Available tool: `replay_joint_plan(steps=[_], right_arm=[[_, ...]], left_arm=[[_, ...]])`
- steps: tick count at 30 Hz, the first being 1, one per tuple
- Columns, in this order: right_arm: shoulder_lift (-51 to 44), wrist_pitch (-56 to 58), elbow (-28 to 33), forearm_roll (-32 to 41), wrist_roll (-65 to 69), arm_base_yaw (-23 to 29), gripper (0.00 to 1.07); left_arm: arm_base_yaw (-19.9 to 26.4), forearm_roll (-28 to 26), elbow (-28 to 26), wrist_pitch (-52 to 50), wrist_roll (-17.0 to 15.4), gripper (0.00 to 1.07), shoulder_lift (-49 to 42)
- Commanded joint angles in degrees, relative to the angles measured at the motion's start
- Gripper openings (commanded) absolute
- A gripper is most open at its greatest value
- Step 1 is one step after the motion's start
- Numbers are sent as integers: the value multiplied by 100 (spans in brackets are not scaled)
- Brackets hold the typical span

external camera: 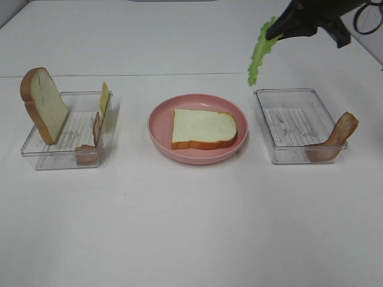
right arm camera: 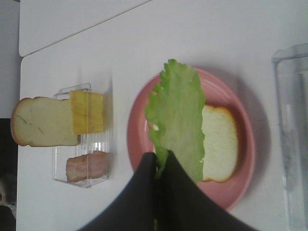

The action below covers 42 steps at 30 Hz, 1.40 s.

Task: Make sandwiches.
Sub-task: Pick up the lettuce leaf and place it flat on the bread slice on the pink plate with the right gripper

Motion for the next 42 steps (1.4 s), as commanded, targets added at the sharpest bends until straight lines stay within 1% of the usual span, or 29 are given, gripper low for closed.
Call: replay_joint_plan(steps=[1, 2, 3, 5, 6, 8, 9, 11, 14, 21, 34, 37, 39, 40, 42], right_arm=[[269, -292, 6, 223, -126, 378, 0], [481, -309, -80, 292, -155, 602, 0], [481, -309, -80, 292, -155, 602, 0], [796, -321, -212, 435, -235, 894, 0], [796, -321, -212, 435, -235, 894, 0], [1020, -344, -332, 573, -298, 1106, 0], [1020, -344, -332, 573, -298, 1106, 0], [1215, -372, -435, 636, -298, 1295, 0], [1346, -413, -521, 642, -315, 1427, 0], [1621, -493, -613, 659, -315, 1478, 0], [1621, -716, -613, 476, -315, 1450, 0], [1621, -716, -613, 355, -304, 1450, 0], [1621, -699, -613, 46, -155, 1450, 0], [1621, -699, -613, 46, -155, 1450, 0], [1621, -682, -613, -201, 40, 1450, 0]], left_arm=[[23, 17, 6, -29, -11, 100, -80], [23, 17, 6, -29, -11, 100, -80], [23, 17, 6, -29, -11, 100, -80], [23, 17, 6, -29, -11, 100, -80], [23, 17, 6, -29, -11, 100, -80], [23, 17, 6, -29, -11, 100, -80], [23, 17, 6, -29, -11, 100, -80], [23, 17, 6, -29, -11, 100, -80], [23, 17, 6, -29, -11, 100, -80], [23, 17, 6, -29, -11, 100, -80], [23, 17, 6, -29, -11, 100, -80], [23, 17, 6, -29, -11, 100, -80], [23, 17, 6, -29, -11, 100, -80], [23, 17, 6, -29, -11, 100, -80], [23, 17, 6, -29, -11, 100, -80]])
